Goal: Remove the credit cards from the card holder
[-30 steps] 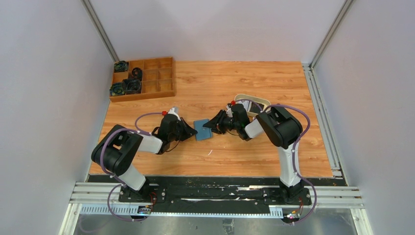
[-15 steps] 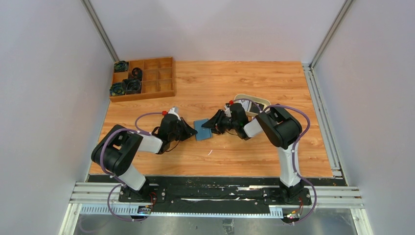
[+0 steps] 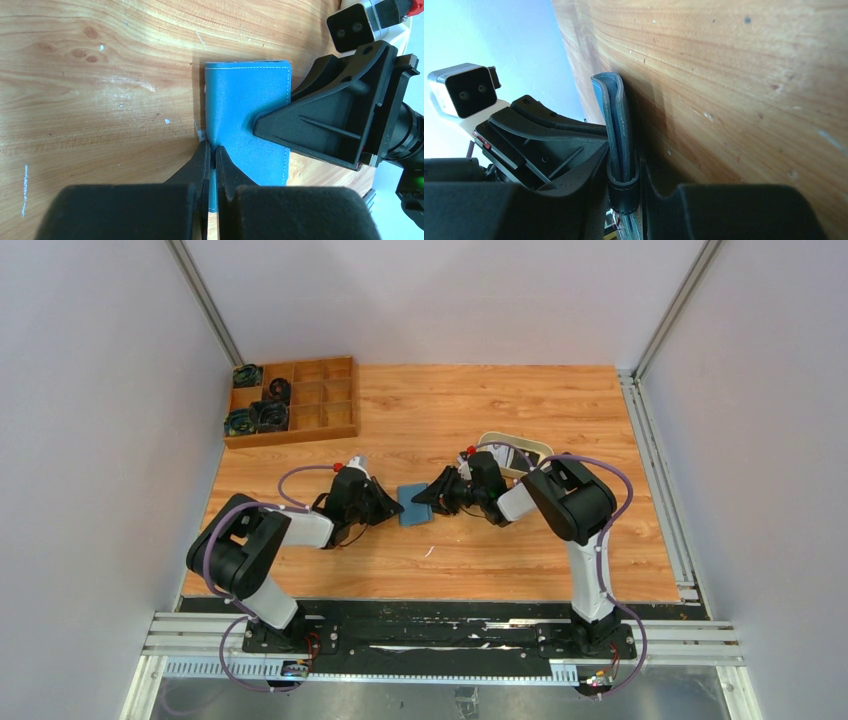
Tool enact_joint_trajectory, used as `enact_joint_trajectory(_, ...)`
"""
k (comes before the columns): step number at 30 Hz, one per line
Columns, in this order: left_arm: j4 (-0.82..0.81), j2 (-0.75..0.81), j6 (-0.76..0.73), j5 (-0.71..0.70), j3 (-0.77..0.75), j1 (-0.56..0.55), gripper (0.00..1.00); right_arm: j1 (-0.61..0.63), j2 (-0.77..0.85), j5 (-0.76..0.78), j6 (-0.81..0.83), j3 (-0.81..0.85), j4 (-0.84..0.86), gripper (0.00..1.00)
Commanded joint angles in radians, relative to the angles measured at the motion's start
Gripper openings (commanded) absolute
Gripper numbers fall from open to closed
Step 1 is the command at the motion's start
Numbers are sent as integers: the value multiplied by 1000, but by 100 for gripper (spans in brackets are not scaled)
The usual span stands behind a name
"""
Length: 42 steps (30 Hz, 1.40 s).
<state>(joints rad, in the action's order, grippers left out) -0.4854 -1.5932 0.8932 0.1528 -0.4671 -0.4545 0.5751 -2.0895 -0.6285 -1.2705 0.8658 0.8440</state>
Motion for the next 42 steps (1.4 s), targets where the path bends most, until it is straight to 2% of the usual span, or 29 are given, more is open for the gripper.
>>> enact_joint_trajectory(1, 265, -72, -75, -120, 22, 0, 0, 37, -13, -19, 45, -31, -121, 28)
enact_joint_trajectory(13, 275, -76, -76, -120, 16, 0, 0, 53, -35, -30, 35, 4, -112, 37)
enact_joint_trajectory(24, 289, -76, -81, -122, 1, 0, 0, 60, -54, -40, 26, 27, -78, 37)
enact_joint_trajectory(28, 299, -79, -85, -122, -3, 0, 0, 57, -23, -68, 48, 46, -29, 42)
enact_joint_trajectory(34, 309, -73, -88, -127, -9, 0, 0, 30, 59, -54, 112, 34, -41, 48)
enact_joint_trajectory(42, 316, -73, -93, -127, -11, 0, 0, -40, 28, -1, -17, -95, 218, 45)
